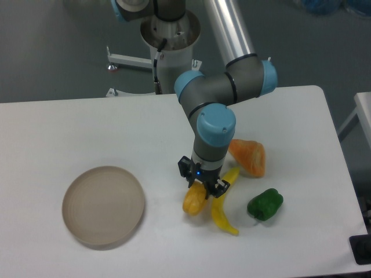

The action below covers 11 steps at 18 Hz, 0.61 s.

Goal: Pick up the yellow pepper from the table
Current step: 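Lift the grasped yellow bell pepper up off the table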

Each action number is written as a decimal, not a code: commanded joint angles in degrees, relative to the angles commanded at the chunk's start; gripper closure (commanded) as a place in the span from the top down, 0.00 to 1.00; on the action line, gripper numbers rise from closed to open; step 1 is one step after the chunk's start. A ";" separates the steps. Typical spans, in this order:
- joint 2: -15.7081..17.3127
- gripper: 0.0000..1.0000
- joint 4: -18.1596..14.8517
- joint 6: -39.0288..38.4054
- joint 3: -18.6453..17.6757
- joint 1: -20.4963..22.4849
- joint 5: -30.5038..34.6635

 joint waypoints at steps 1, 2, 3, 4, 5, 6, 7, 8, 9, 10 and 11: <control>0.70 0.48 -0.44 1.58 0.27 0.61 0.19; 1.41 0.48 -1.22 2.73 0.36 1.14 0.27; 2.20 0.48 -1.75 3.79 0.36 1.93 0.28; 2.90 0.48 -2.19 4.84 0.44 2.63 0.28; 3.34 0.48 -2.72 5.89 0.62 3.25 0.28; 3.69 0.48 -3.34 7.04 0.97 3.78 0.36; 3.78 0.48 -3.69 8.09 1.41 4.31 0.36; 3.87 0.48 -4.13 8.89 2.02 4.49 0.36; 4.13 0.48 -4.83 9.42 2.37 4.57 0.45; 4.22 0.48 -5.18 9.68 2.47 4.92 0.36; 4.22 0.48 -5.19 9.77 2.64 4.93 0.45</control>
